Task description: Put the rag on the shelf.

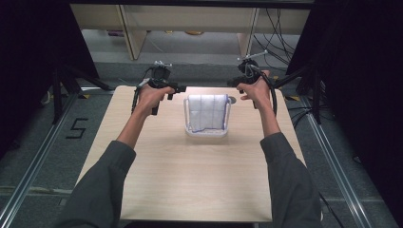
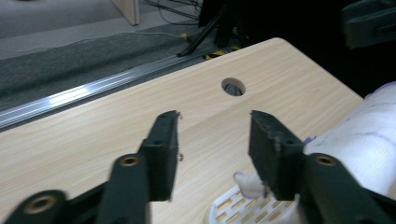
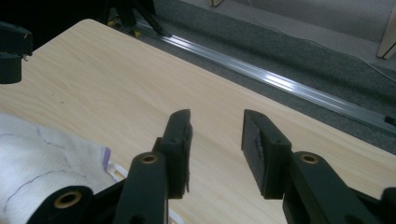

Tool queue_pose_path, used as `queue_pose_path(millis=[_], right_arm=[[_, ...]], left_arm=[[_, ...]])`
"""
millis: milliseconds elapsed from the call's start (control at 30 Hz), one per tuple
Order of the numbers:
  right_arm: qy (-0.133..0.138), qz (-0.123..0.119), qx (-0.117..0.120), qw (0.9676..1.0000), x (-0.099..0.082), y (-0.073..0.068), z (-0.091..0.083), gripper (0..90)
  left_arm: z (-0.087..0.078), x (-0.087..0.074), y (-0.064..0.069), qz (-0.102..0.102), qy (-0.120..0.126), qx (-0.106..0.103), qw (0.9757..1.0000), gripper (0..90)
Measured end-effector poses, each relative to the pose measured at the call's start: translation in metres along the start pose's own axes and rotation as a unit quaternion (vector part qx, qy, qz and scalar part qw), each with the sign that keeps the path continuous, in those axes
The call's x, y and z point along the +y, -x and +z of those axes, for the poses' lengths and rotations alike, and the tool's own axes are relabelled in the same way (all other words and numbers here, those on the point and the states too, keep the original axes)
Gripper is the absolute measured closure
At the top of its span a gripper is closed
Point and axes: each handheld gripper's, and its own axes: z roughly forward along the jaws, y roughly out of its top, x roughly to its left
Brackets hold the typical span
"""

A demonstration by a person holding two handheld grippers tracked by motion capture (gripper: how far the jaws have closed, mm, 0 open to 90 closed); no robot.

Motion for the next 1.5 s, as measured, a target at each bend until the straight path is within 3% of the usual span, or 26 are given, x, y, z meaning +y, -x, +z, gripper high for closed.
queue_pose_path(millis=[200, 233, 267, 333, 433, 500, 533, 733, 833, 867, 900, 1067, 1100, 1233, 1467, 1500], right_arm=[[0.014, 0.010, 0.033, 0.9993, -0.003, -0.006, -0.014, 59.4], [0.006, 0.015, 0.032, 0.9993, -0.004, -0.009, -0.018, 58.9], [0.014, 0.002, 0.022, 0.9997, -0.005, -0.009, -0.020, 57.9], [0.008, -0.002, 0.020, 0.9998, -0.005, -0.011, -0.024, 56.5], [0.022, -0.008, 0.025, 0.9994, -0.006, -0.016, -0.032, 56.2], [0.022, -0.008, 0.025, 0.9994, -0.007, -0.020, -0.038, 53.8], [0.028, -0.021, 0.025, 0.9991, -0.007, -0.019, -0.039, 52.6], [0.032, -0.013, 0.043, 0.9985, -0.013, -0.024, -0.046, 46.4], [0.039, -0.012, 0.046, 0.9981, -0.015, -0.028, -0.050, 44.8], [0.050, -0.025, 0.055, 0.9969, -0.018, -0.030, -0.054, 43.7], [0.049, -0.024, 0.059, 0.9968, -0.020, -0.031, -0.056, 43.1], [0.061, -0.023, 0.063, 0.9959, -0.030, -0.039, -0.065, 41.0], [0.063, -0.025, 0.062, 0.9958, -0.032, -0.041, -0.067, 40.6], [0.071, -0.032, 0.066, 0.9947, -0.039, -0.046, -0.071, 40.2], [0.075, -0.031, 0.078, 0.9936, -0.049, -0.056, -0.077, 38.7], [0.076, -0.039, 0.076, 0.9935, -0.050, -0.056, -0.077, 38.6]], left_arm=[[-0.013, -0.005, 0.005, 0.012, -0.007, 0.005, 0.9999, 37.7], [-0.015, -0.005, 0.007, 0.020, -0.010, 0.009, 0.9997, 36.5], [-0.016, -0.006, 0.008, 0.026, -0.010, 0.010, 0.9996, 35.9], [-0.018, -0.007, 0.008, 0.028, -0.013, 0.010, 0.9995, 35.6], [-0.024, -0.008, 0.008, 0.020, -0.004, 0.013, 0.9997, 34.7], [-0.030, -0.010, 0.010, 0.023, 0.002, 0.008, 0.9997, 34.5], [-0.032, -0.010, 0.011, 0.023, 0.003, 0.006, 0.9997, 34.3], [-0.040, -0.018, 0.017, 0.028, 0.002, -0.004, 0.9996, 32.5], [-0.044, -0.023, 0.020, 0.020, 0.013, -0.006, 0.9997, 32.3], [-0.048, -0.029, 0.024, 0.010, 0.020, -0.025, 0.9994, 32.3], [-0.049, -0.032, 0.027, 0.007, 0.026, -0.024, 0.9994, 32.3], [-0.058, -0.045, 0.036, 0.018, 0.025, -0.039, 0.9988, 32.1], [-0.064, -0.050, 0.041, 0.032, 0.020, -0.042, 0.9984, 32.0], [-0.067, -0.054, 0.044, 0.027, 0.028, -0.050, 0.9980, 31.5], [-0.074, -0.066, 0.051, 0.038, 0.029, -0.061, 0.9970, 31.5], [-0.075, -0.068, 0.052, 0.036, 0.029, -0.064, 0.9969, 31.6]])
